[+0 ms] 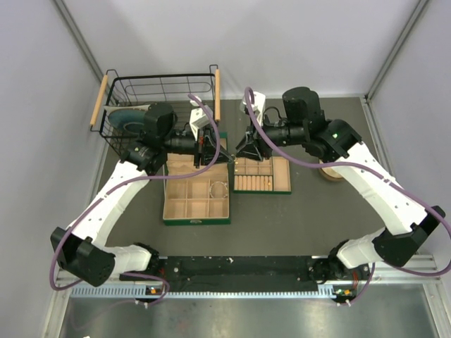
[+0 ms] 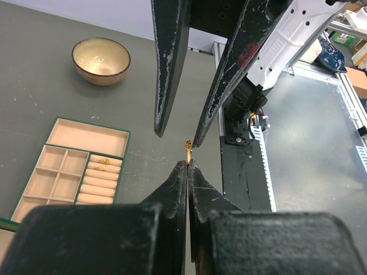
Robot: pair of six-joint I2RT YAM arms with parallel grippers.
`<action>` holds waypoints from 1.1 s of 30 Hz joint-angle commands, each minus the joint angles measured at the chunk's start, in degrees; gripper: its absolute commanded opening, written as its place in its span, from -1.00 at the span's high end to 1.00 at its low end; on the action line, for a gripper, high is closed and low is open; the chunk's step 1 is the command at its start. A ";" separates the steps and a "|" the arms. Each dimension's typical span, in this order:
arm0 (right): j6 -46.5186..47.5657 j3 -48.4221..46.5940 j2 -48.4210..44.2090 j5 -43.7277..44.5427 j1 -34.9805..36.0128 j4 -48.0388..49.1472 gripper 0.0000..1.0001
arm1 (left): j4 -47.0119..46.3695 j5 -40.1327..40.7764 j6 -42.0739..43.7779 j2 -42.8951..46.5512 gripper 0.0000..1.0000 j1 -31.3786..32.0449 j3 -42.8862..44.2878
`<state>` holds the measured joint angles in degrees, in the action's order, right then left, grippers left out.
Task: Organize the mixed jewelry
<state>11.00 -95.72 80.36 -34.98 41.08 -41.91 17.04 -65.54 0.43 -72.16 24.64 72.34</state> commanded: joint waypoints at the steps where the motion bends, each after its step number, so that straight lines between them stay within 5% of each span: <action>1: 1.04 -2.10 0.41 -0.35 1.19 -0.01 0.48 | 0.19 -0.56 1.77 -0.17 1.00 0.58 2.55; 14: 1.83 -1.66 0.94 -0.18 2.60 -1.24 0.63 | 1.59 -0.38 2.83 -0.26 1.00 0.76 3.16; 25: 1.74 -2.54 0.77 1.67 2.69 -1.42 1.00 | 1.95 0.85 3.97 -0.18 1.00 0.76 1.85; 33: -3.08 -1.49 0.50 17.47 2.69 2.26 1.00 | -2.44 19.20 3.97 6.66 0.08 -0.21 -3.95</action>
<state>11.22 -95.74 81.14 -27.46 43.09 -43.64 19.51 -56.64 4.19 -71.16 25.17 71.18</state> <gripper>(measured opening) 0.012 0.363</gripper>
